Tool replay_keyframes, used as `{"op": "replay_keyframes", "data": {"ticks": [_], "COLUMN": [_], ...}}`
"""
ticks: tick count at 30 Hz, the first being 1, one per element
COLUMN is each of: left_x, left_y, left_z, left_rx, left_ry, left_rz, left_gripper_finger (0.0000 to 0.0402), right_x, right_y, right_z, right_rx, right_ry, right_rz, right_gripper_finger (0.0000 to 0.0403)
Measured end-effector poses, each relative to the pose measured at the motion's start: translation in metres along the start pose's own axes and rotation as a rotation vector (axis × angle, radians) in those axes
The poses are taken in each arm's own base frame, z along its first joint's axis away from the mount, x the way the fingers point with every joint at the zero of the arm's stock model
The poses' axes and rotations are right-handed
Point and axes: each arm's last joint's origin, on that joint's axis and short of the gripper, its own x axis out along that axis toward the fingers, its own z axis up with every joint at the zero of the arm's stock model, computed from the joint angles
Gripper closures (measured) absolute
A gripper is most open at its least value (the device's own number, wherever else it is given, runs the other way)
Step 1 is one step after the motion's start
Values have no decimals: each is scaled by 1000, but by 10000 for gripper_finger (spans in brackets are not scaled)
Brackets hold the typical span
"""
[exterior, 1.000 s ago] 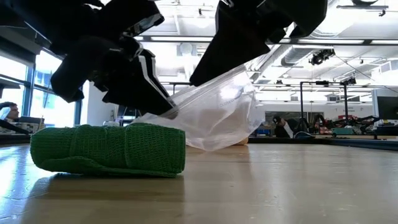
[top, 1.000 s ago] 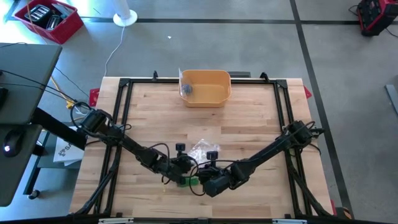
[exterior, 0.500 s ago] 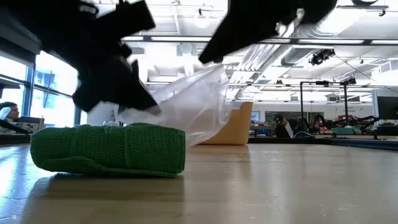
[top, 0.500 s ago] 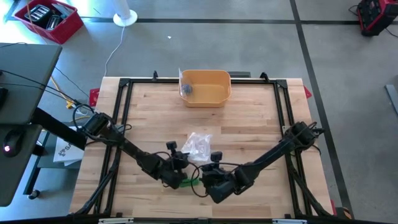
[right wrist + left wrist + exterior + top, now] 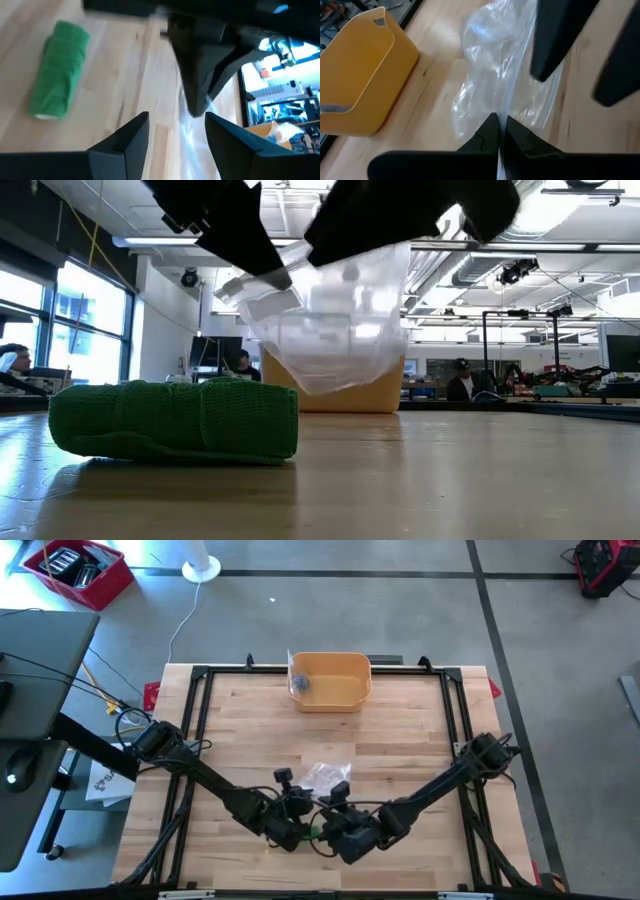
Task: Roll bandage
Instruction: Put the rolled green bandage into the transparent zip bag
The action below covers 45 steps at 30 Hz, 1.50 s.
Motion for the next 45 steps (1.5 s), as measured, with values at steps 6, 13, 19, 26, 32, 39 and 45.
{"op": "replay_keyframes", "data": {"ticks": [6, 13, 19, 26, 32, 39, 45], "left_x": [-7, -19, -18, -8, 1, 12, 5], "left_y": [-3, -7, -5, -2, 4, 13, 13], "left_z": [5, 5, 2, 3, 7, 5, -5], "left_rx": [-6, -56, -60, -45, -98, -58, -1], "left_ry": [-43, -118, -90, 23, 25, 117, 175], "left_rz": [21, 95, 99, -35, -17, -42, -24], "left_gripper_finger": [402, 401, 401, 342, 271, 272, 300], "right_x": [9, 10, 8, 5, 5, 0, -6], "right_y": [-5, -3, -2, -8, -9, -5, -2], "right_z": [-20, -26, -20, -10, -8, -7, -5], "right_rx": [83, 127, 122, 114, 104, 108, 126], "right_ry": [151, 188, 133, 98, 86, 72, 62], "right_rz": [72, 102, 28, 21, 73, 76, 50], "right_gripper_finger": [222, 333, 389, 400, 402, 402, 402]}}
